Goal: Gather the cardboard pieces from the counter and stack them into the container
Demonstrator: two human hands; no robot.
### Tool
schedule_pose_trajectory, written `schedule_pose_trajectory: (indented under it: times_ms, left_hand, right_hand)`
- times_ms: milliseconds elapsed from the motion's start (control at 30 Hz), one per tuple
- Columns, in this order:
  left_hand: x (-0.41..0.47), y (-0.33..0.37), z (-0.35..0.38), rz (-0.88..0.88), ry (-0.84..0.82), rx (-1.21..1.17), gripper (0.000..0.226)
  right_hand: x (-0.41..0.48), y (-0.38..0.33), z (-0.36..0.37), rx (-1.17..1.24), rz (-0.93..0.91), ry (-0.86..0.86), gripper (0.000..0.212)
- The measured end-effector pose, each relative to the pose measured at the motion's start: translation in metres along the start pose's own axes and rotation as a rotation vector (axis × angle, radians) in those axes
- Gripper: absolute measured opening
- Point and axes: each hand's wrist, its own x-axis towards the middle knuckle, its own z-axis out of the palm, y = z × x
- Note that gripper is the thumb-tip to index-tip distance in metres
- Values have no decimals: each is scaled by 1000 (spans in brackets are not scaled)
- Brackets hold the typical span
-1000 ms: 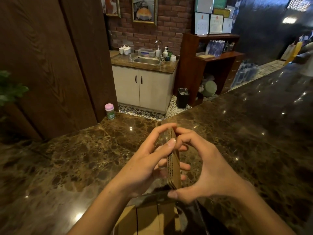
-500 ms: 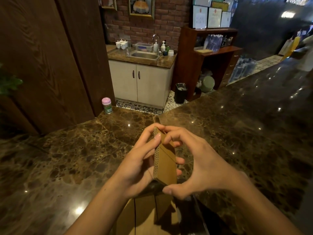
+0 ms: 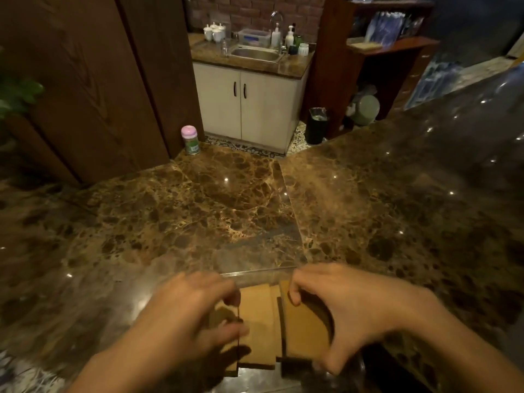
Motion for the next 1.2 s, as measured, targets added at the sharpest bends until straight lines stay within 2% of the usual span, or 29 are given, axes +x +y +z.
schedule_pose_trajectory:
  times_ms: [100, 200, 233, 400, 500, 733, 800, 933, 1033, 1133, 1200]
  left_hand:
    - [-1, 10, 19, 36, -228, 308, 60]
    - [1, 17, 36, -134, -529, 353, 72]
    - [0, 18, 39, -163, -546, 366, 72]
    - [-5, 19, 58, -241, -537, 377, 53]
    - [-6, 16, 68, -222, -463, 360, 39]
    - [-4, 8, 67, -231, -421, 324, 48]
    - [-4, 2, 66, -172, -381, 288, 48]
    - [-1, -16, 68, -115, -331, 242, 67]
    - [2, -20, 65, -55, -296, 241, 65]
    - [4, -22, 60, -80, -274, 275, 65]
    - [7, -20, 57, -149, -325, 308, 65]
  right_hand:
    - [25, -3, 26, -218, -3, 71, 85]
    - [41, -3, 47, -341, 66, 85, 106]
    - [44, -4, 52, -350, 86, 89, 109]
    - [52, 2, 74, -281, 92, 178, 101]
    - [51, 5, 80, -286, 74, 227, 93]
    - [43, 7, 80, -119, 124, 223, 81]
    - [43, 4, 85, -84, 169, 226, 81]
    - [42, -3, 93, -18, 238, 242, 86]
    - [44, -4, 83, -48, 233, 245, 88]
    - [48, -5, 76, -77, 229, 265, 87]
    - [50, -4, 76, -90, 234, 264, 87]
